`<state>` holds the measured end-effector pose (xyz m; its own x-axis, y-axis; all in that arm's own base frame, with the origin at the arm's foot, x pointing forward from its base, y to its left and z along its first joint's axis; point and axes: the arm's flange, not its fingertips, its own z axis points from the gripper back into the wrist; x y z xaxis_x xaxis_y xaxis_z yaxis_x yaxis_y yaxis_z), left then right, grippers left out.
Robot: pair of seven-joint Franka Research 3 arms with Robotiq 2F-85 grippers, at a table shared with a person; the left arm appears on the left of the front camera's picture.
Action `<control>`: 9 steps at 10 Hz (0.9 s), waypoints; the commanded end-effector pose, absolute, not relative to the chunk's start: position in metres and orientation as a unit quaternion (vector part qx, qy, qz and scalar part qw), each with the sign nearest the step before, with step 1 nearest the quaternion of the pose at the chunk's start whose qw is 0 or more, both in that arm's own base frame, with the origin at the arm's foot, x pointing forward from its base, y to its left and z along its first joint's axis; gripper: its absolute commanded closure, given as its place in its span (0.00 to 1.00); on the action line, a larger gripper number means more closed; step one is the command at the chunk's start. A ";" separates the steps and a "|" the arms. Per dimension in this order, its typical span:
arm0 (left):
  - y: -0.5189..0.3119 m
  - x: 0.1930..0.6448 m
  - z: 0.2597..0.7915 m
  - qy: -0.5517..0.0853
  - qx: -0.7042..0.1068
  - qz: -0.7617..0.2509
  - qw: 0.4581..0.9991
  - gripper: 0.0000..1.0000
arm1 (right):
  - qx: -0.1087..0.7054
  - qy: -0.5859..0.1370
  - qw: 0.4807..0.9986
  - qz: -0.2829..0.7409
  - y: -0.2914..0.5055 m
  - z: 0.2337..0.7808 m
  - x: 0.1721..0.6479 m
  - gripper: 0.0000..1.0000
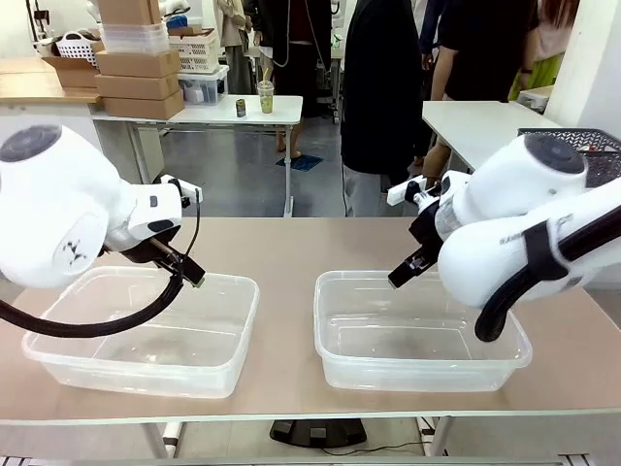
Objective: Sort the waste into each basket.
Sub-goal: Pick up the Organizing box on the left side of the table and lift it.
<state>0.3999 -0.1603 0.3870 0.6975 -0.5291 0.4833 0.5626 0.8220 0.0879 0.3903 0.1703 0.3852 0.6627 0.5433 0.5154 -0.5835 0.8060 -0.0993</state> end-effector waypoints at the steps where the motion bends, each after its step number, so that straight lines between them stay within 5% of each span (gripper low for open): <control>1: -0.145 0.369 0.477 -0.213 -0.045 -0.263 0.940 0.00 | 0.105 -0.301 0.908 0.272 0.120 0.485 0.353 0.00; 4: -0.120 0.290 0.567 -0.332 -0.041 -0.248 0.909 0.00 | 0.034 -0.404 0.881 0.243 0.063 0.555 0.263 0.00; 5: -0.137 0.341 0.520 -0.273 -0.054 -0.263 0.924 0.00 | 0.092 -0.367 0.893 0.246 0.109 0.540 0.346 0.00; 8: -0.124 0.309 0.559 -0.297 -0.049 -0.259 0.918 0.00 | 0.071 -0.389 0.886 0.242 0.084 0.578 0.314 0.00; 9: -0.129 0.314 0.557 -0.246 -0.207 -0.306 0.896 0.00 | 0.277 -0.315 0.876 0.240 0.084 0.569 0.324 0.00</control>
